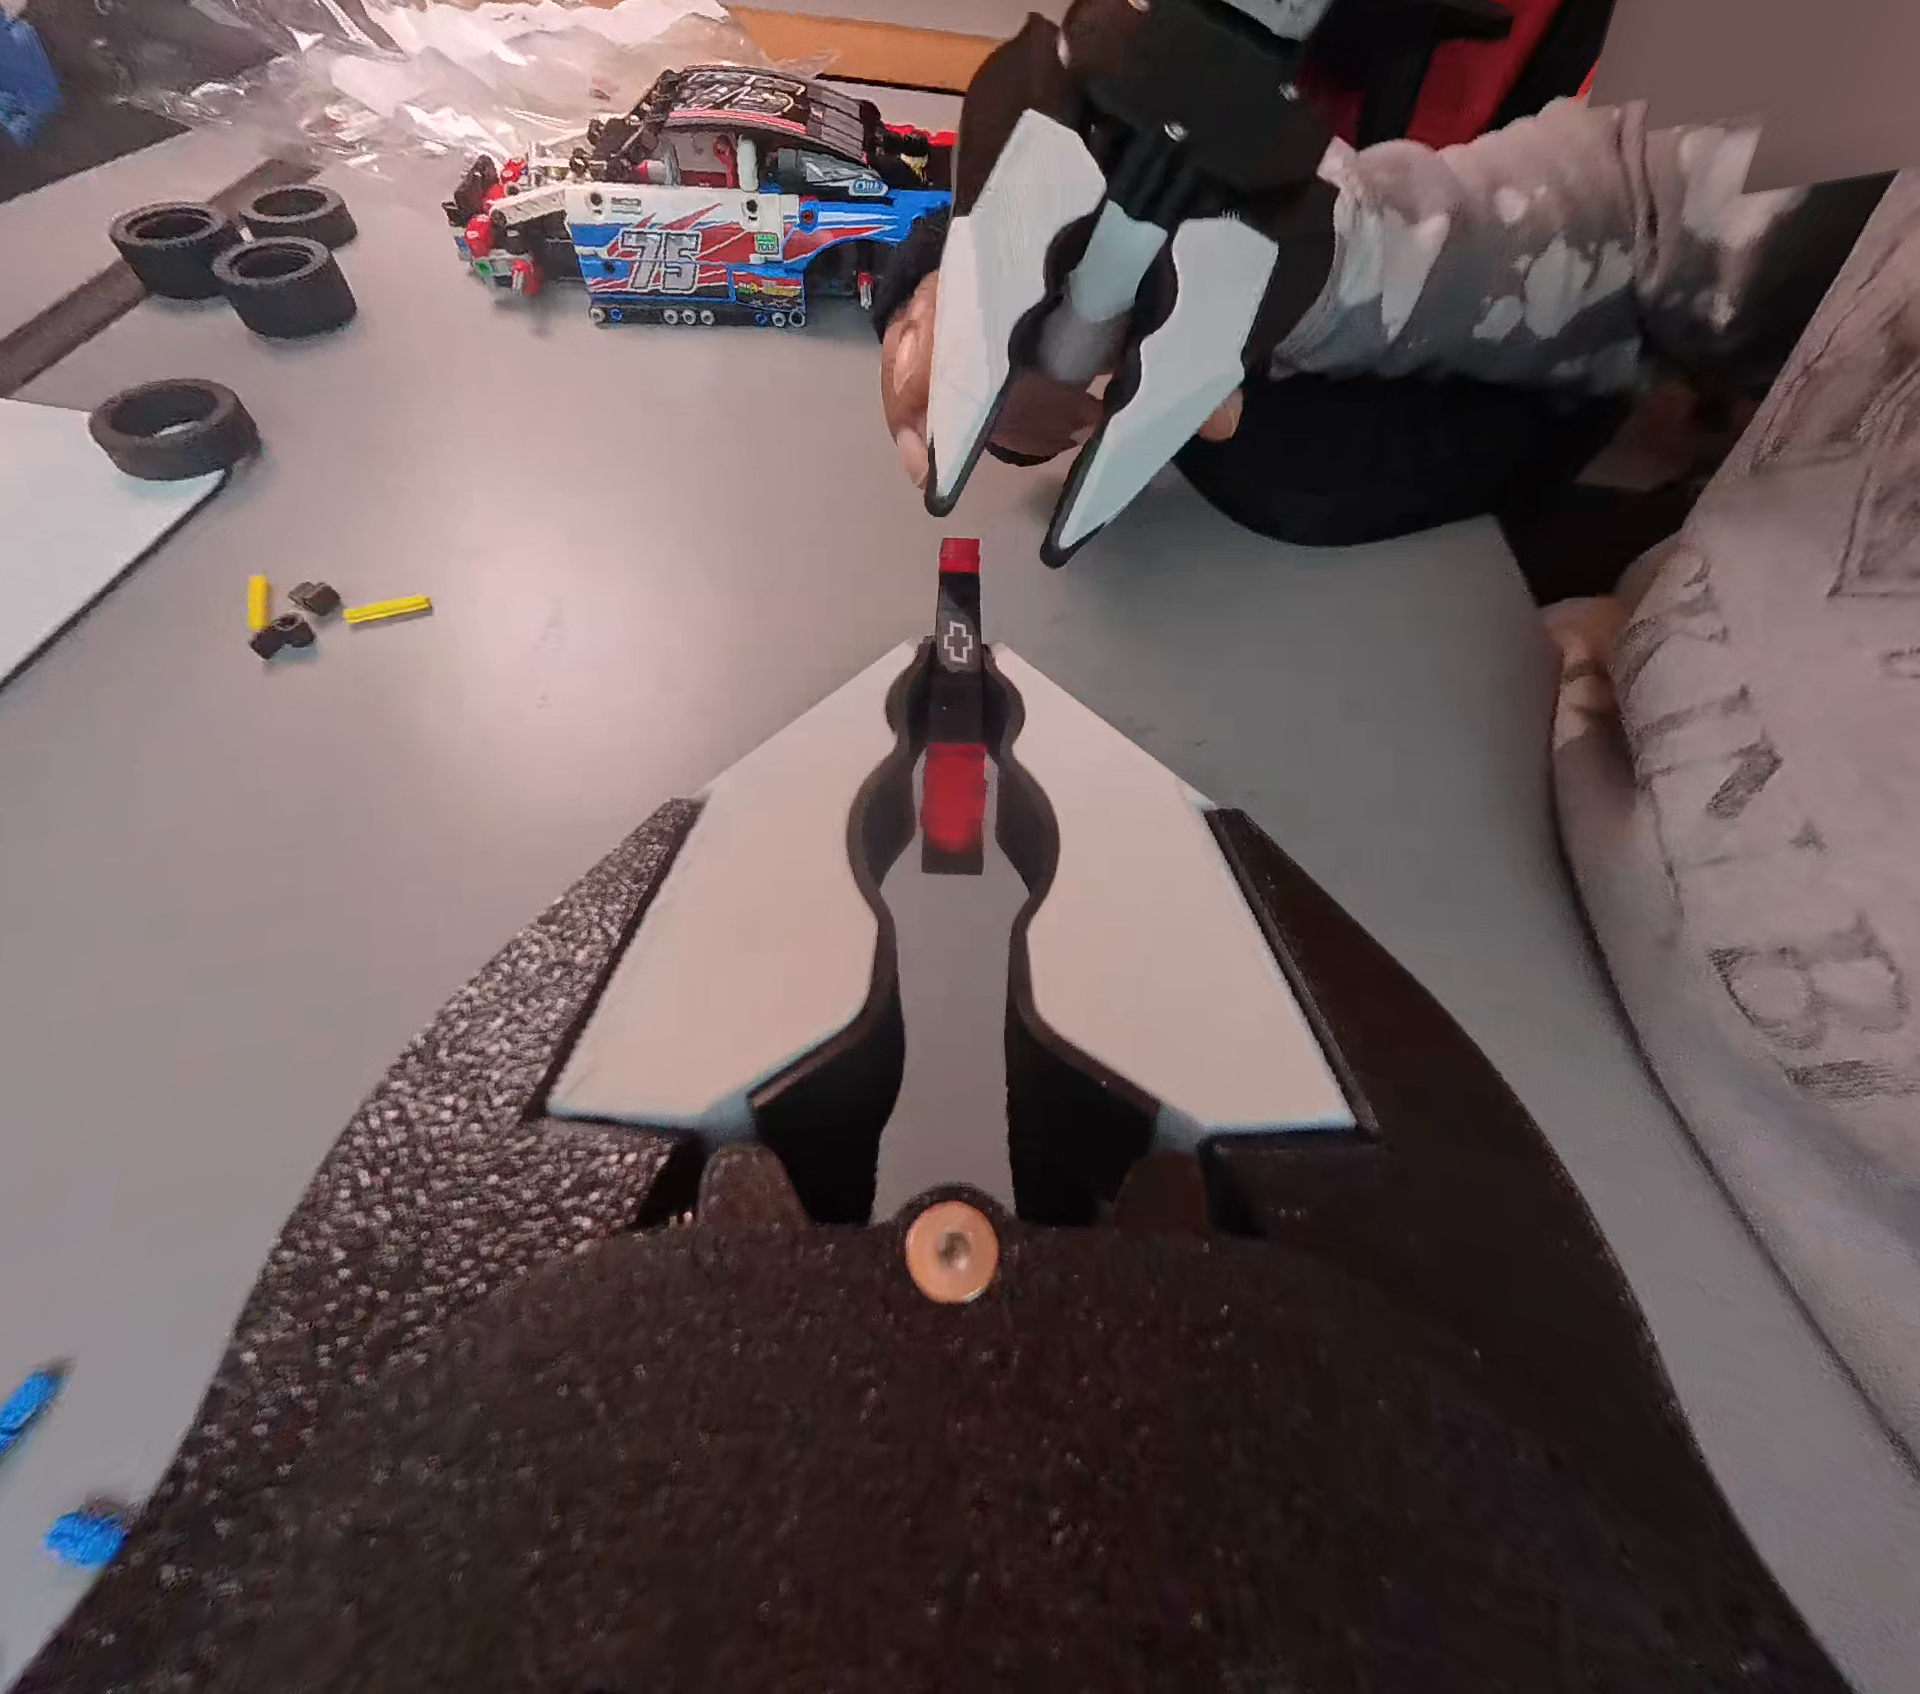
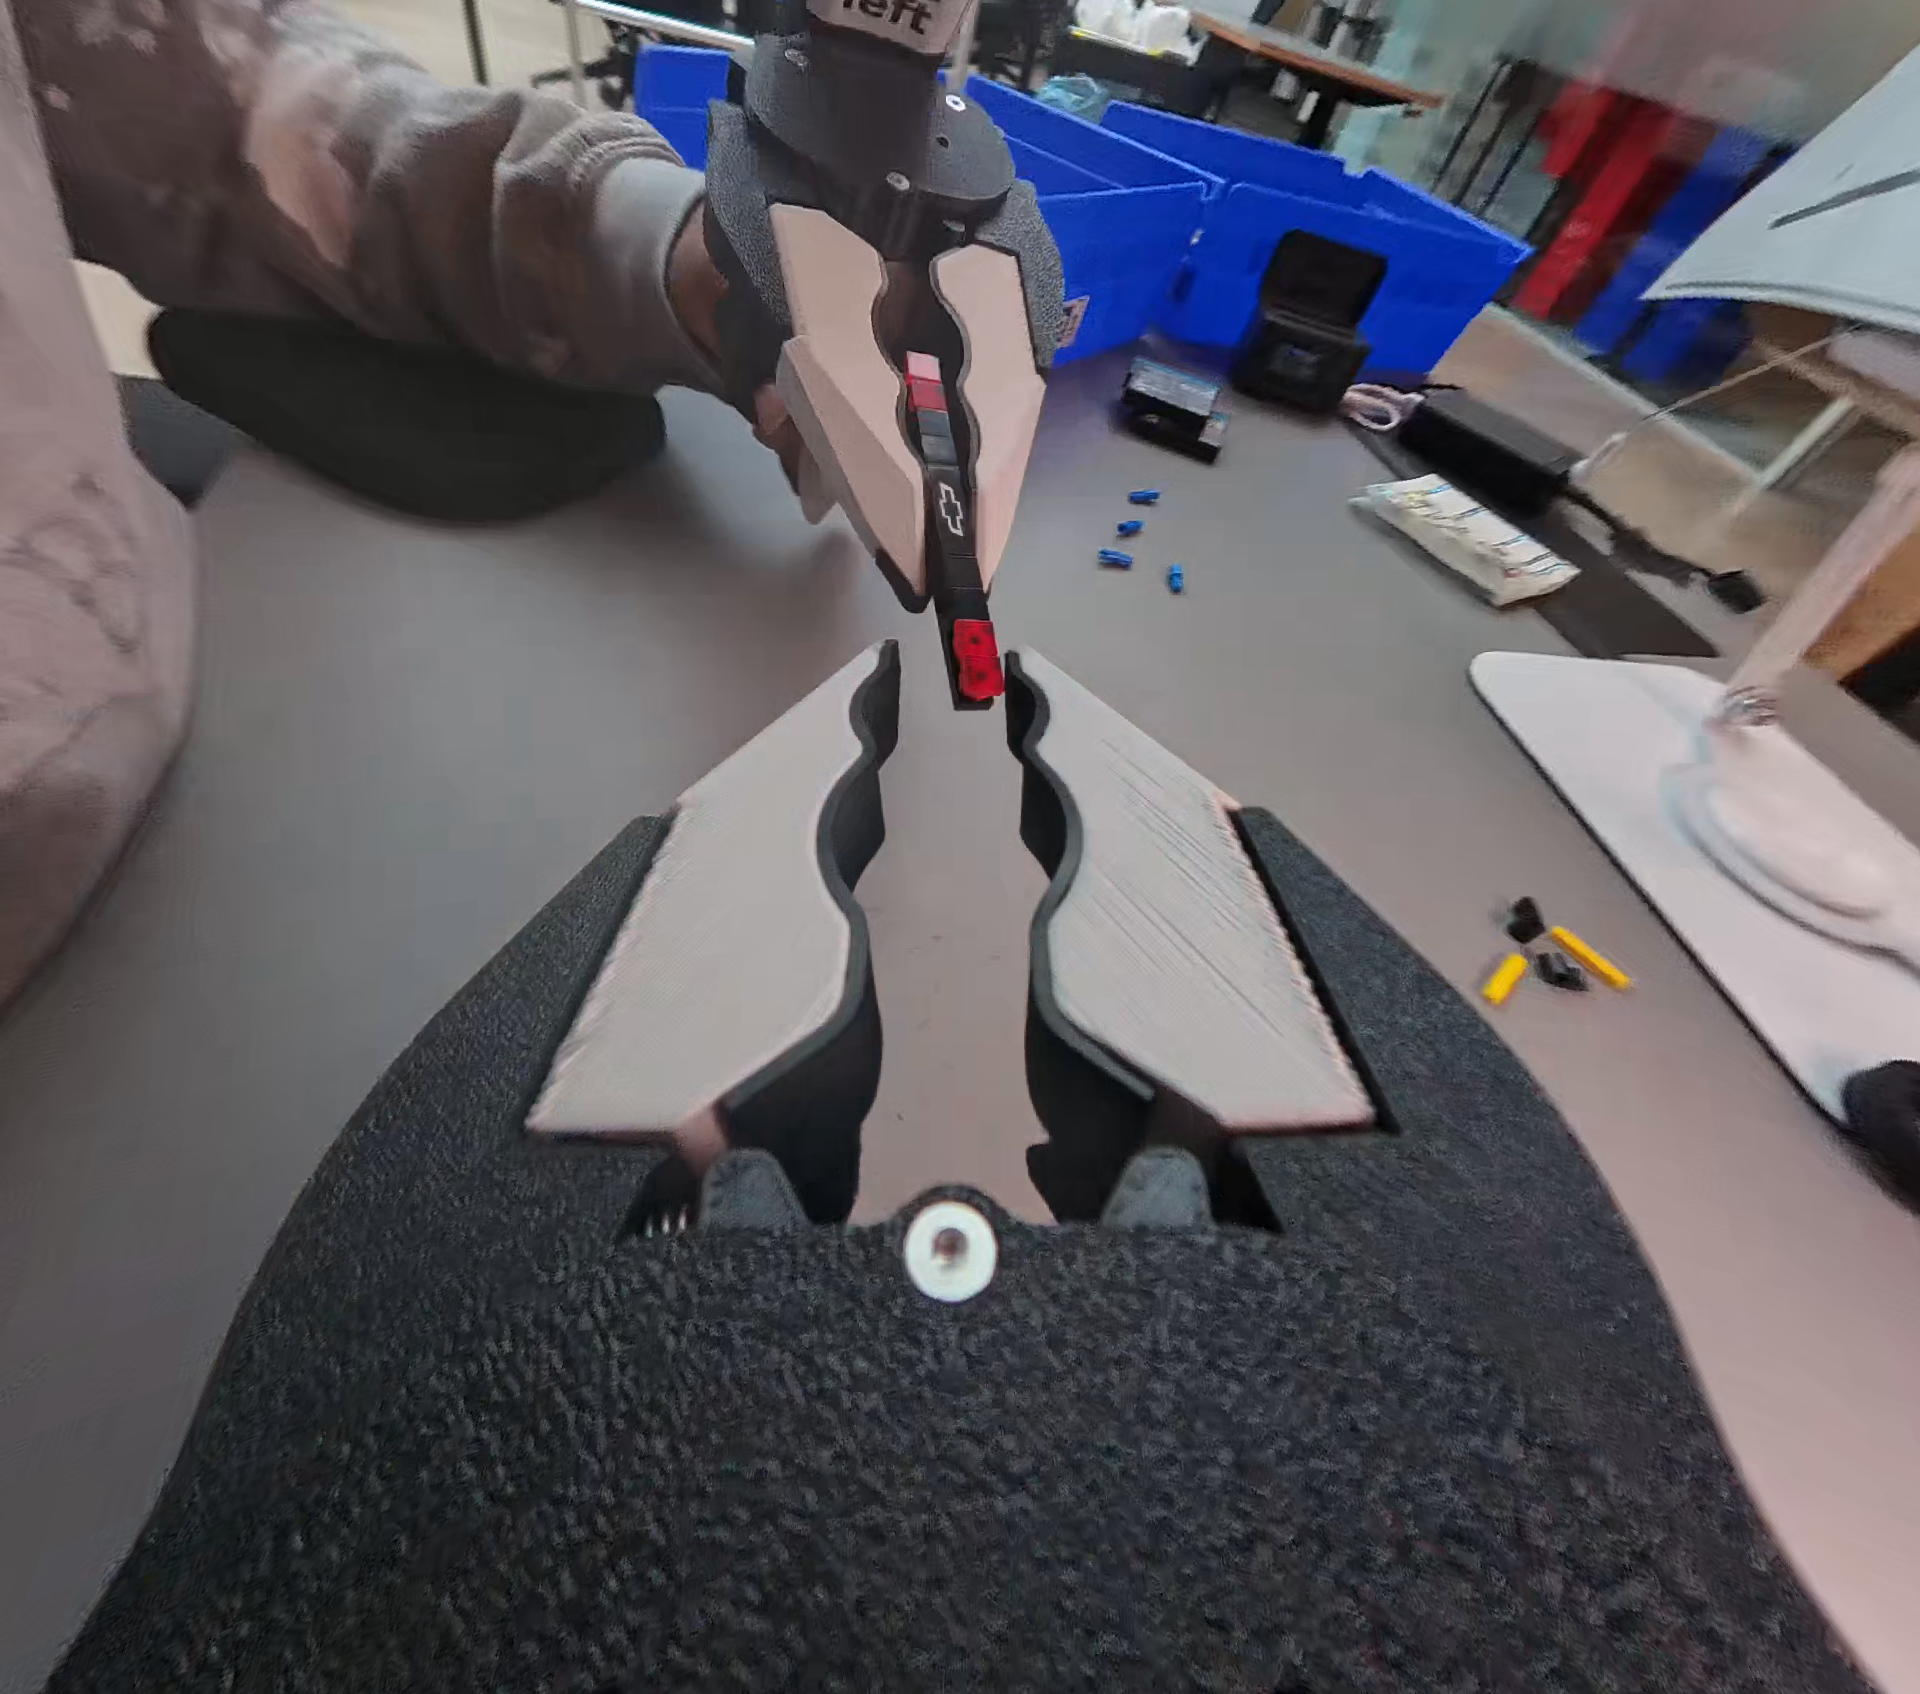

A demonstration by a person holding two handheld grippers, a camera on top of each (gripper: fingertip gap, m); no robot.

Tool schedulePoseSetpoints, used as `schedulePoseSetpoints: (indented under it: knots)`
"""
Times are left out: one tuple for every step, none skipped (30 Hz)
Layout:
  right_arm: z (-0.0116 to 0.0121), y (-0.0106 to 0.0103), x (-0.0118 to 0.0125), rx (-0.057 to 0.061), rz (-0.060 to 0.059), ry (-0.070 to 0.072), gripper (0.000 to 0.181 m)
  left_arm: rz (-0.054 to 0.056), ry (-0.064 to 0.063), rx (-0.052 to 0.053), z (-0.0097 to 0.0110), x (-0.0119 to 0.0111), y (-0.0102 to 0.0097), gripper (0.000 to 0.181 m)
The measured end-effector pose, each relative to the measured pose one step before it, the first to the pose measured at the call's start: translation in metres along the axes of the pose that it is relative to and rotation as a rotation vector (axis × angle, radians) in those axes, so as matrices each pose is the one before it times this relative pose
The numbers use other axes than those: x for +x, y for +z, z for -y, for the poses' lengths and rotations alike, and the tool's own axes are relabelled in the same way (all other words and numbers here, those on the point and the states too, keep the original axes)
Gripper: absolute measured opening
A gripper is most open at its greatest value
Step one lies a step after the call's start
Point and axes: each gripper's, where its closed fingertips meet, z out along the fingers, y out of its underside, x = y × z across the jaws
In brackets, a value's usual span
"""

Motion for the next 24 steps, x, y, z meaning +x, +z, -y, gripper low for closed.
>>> schedulePoseSetpoints:
  knots:
    - [-0.00119, -0.00078, -0.00307, 0.0007, 0.0314, 0.0297, 0.019, -0.0036, 0.0185, -0.0139, -0.00202, 0.00179, 0.00067, 0.006]
    - [-0.00301, 0.00048, -0.0026, -0.0131, 0.0194, 0.0118, 0.018, -0.0176, 0.0056, 0.0003, -0.00039, 0.00349, 0.00102, 0.006]
    - [-0.00317, 0.00112, 0.00021, -0.016, -0.0022, 0.0049, 0.018, -0.0207, 0.002, 0.0108, 0.00129, 0.00418, 0.00091, 0.006]
    - [-0.00189, 0.00096, -0.00075, -0.0086, 0.0028, 0.0011, 0.017, -0.0117, 0.0037, -0.0006, 0.0002, 0.00284, 0.00122, 0.006]
    - [-0.00147, 0.00051, -0.00318, -0.0094, 0.0199, 0.0035, 0.013, 0.0012, 0.0091, -0.0089, -0.00102, 0.00065, 0.00131, 0.006]
    - [-0.00107, 0.0002, -0.00128, -0.0069, 0.0068, 0.0048, 0.01, 0.001, 0.0073, -0.0051, -0.00089, 0.00059, 0.001, 0.006]
    - [-0.00068, -0.00041, -0.0014, -0.0041, 0.0095, -0.0016, 0.009, -0.0076, -0.0011, -0.0004, -0.00046, 0.00153, 0.00061, 0.006]
    - [0.00048, -0.00075, -0.00057, 0.004, 0.0058, 0.0046, 0.009, -0.0048, 0.0002, 0.0016, -0.00017, 0.00102, 0.00052, 0.006]
    - [0.00058, -0.00068, -0.00014, 0.0057, 0.0033, 0.0059, 0.008, -0.0011, 0.0011, 0.0037, 0.00059, 0.0003, 0.0002, 0.006]
    - [-0.00007, -0.00025, -0.00015, 0.0021, 0.0022, 0.0019, 0.008, -0.0015, -0.0011, -0.0008, 0.00019, 0.00037, 0.00016, 0.007]
    - [-0.00056, -0.00001, -0.00035, -0.0007, 0.0023, -0.0043, 0.008, -0.001, -0.0014, -0.0022, -0.00033, 0.00028, 0.00034, 0.007]
    - [-0.00037, 0.00011, -0.00011, -0.001, -0.0019, -0.0087, 0.008, 0.0008, -0.0031, 0.0007, -0.00072, -0.00016, 0.00039, 0.007]
    - [0.00016, 0.00044, -0.00114, 0.0009, 0.0027, -0.0107, 0.008, -0.0007, -0.0042, 0.0056, -0.00021, 0.00009, 0.00056, 0.01]
    - [0.00045, 0.00087, -0.00248, 0.0014, 0.0099, -0.0059, 0.008, -0.0082, -0.0041, 0.0047, 0.00013, 0.00132, 0.00059, 0.015]
    - [-0.00016, 0.00109, -0.00188, -0.0014, 0.0063, -0.0039, 0.008, -0.0141, -0.0032, -0.002, -0.00036, 0.0022, 0.00074, 0.015]
    - [-0.00058, 0.00094, -0.00091, -0.0024, 0.002, -0.0045, 0.008, -0.0103, -0.0017, -0.0022, -0.00002, 0.00172, 0.00062, 0.012]
    - [-0.00022, 0.0003, -0.00037, 0.0004, 0.0009, -0.0025, 0.008, -0.0049, 0.0001, 0.0026, 0.00049, 0.00115, 0.00033, 0.008]
    - [0.00028, -0.00026, -0.0014, 0.0044, 0.0108, 0.0031, 0.008, -0.008, 0.0019, 0.0015, 0.00019, 0.00162, 0.0002, 0.007]
    - [0.00025, -0.00008, -0.00174, 0.003, 0.0134, 0.0068, 0.008, -0.0081, 0.0046, -0.0058, -0.00076, 0.00159, 0.00018, 0.007]
    - [-0.00002, 0.00015, -0.00058, 0.0027, 0.004, 0.0065, 0.008, -0.0022, 0.0071, -0.0083, -0.00076, 0.00057, 0.00004, 0.007]
    - [-0.00038, 0.00028, 0.0002, -0.0004, 0.0005, 0.0052, 0.008, 0.0049, 0.0018, -0.0162, -0.00128, -0.00066, -0.00001, 0.006]
    - [-0.0008, 0.00023, 0.00028, -0.0005, 0.0025, 0.0093, 0.008, 0.0016, -0.0013, -0.0238, -0.00185, -0.00036, 0.00047, 0.006]
    - [-0.00068, -0.00002, 0.00172, 0.0023, -0.0047, 0.0075, 0.008, 0.0098, 0.0004, -0.0195, -0.00193, -0.00155, 0.00061, 0.006]
    - [-0.00093, -0.00017, 0.00189, 0.0001, -0.0063, 0.0021, 0.008, 0.0089, -0.0085, -0.0185, -0.00234, -0.0016, 0.00119, 0.006]
